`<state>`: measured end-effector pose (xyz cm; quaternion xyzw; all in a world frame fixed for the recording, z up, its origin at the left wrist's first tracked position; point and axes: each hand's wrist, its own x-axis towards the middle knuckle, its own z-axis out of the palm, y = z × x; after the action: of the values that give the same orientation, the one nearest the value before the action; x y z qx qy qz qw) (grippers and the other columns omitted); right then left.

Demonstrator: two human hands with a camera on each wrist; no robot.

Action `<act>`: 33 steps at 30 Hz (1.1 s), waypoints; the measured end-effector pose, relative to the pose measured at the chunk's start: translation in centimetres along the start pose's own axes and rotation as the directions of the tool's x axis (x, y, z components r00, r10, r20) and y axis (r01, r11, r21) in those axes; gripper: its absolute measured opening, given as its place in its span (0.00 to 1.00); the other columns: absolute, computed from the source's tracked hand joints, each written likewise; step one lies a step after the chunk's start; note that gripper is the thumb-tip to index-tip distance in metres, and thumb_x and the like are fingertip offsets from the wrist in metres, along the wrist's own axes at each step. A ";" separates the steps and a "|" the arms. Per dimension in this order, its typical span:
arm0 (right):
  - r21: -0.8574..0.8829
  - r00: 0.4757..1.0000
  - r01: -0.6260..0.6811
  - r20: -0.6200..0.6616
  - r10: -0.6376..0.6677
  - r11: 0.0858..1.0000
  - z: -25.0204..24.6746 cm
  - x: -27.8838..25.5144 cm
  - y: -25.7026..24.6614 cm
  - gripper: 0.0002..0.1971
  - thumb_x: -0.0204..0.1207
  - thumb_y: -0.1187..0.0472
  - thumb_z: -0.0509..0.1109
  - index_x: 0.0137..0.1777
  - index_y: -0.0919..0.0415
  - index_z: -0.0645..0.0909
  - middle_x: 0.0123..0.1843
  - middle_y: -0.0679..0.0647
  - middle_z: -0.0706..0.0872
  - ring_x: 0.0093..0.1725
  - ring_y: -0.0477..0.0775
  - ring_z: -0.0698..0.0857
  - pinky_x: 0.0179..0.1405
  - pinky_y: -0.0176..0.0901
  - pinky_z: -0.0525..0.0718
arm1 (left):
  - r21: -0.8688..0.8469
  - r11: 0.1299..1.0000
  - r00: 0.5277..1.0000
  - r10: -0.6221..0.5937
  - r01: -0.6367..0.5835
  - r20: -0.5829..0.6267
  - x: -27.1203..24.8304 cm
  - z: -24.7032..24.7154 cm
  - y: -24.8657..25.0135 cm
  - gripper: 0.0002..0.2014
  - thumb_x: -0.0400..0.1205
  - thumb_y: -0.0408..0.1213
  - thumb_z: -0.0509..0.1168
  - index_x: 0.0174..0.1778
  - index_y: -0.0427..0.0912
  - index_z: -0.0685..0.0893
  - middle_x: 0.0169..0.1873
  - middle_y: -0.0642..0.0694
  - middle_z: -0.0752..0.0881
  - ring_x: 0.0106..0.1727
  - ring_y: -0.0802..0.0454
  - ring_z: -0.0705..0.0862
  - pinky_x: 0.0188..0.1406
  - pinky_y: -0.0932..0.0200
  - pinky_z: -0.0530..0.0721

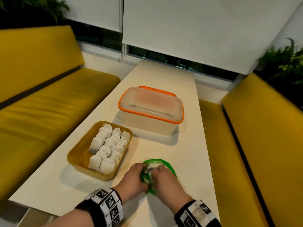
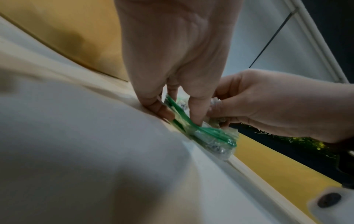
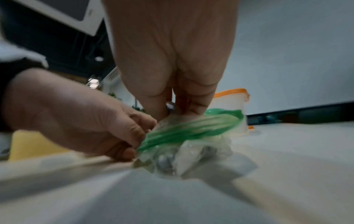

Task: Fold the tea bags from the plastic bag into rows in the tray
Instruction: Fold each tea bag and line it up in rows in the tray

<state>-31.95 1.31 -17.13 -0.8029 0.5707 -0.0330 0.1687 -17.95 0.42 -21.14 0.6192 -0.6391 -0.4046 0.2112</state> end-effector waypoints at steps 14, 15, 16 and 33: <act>0.991 0.951 -0.069 0.029 0.309 0.117 -3.9 -2.6 2.6 0.01 0.70 0.74 0.72 0.39 0.71 0.82 0.31 0.63 0.77 0.30 0.53 0.77 0.36 0.44 0.76 | 0.039 0.991 0.991 0.129 -0.128 -0.027 -2.2 -3.1 4.2 0.20 0.81 0.48 0.64 0.69 0.48 0.76 0.69 0.53 0.72 0.70 0.58 0.72 0.67 0.69 0.68; 0.997 0.956 -0.061 0.048 0.290 0.037 -4.2 -2.6 2.2 0.05 0.66 0.71 0.74 0.39 0.70 0.82 0.31 0.63 0.76 0.30 0.53 0.77 0.35 0.43 0.77 | -0.108 0.989 0.994 0.105 -0.104 0.006 -2.3 -3.8 5.0 0.18 0.82 0.48 0.63 0.67 0.48 0.78 0.65 0.55 0.77 0.64 0.59 0.77 0.62 0.69 0.73; 0.998 0.965 -0.058 0.065 0.255 -0.032 -4.5 -2.5 1.8 0.08 0.61 0.68 0.76 0.39 0.70 0.82 0.31 0.64 0.77 0.30 0.54 0.77 0.34 0.42 0.78 | -0.313 0.949 0.993 0.055 -0.021 0.100 -2.5 -4.4 5.9 0.16 0.82 0.46 0.63 0.64 0.47 0.79 0.61 0.53 0.82 0.59 0.58 0.81 0.57 0.67 0.78; 0.959 0.974 -0.188 0.154 0.167 0.211 -6.8 4.6 -5.9 0.14 0.57 0.67 0.73 0.45 0.70 0.87 0.39 0.60 0.88 0.39 0.52 0.83 0.41 0.40 0.82 | -0.880 0.469 0.997 -0.027 0.078 0.075 -0.3 -12.9 4.0 0.06 0.80 0.25 0.64 0.52 0.35 0.80 0.32 0.40 0.86 0.29 0.51 0.86 0.27 0.62 0.85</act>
<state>-26.72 -2.80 -9.60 -0.4557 0.5139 -0.3522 0.6358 -10.43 -2.96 -10.38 0.4313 -0.3259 -0.6972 0.4708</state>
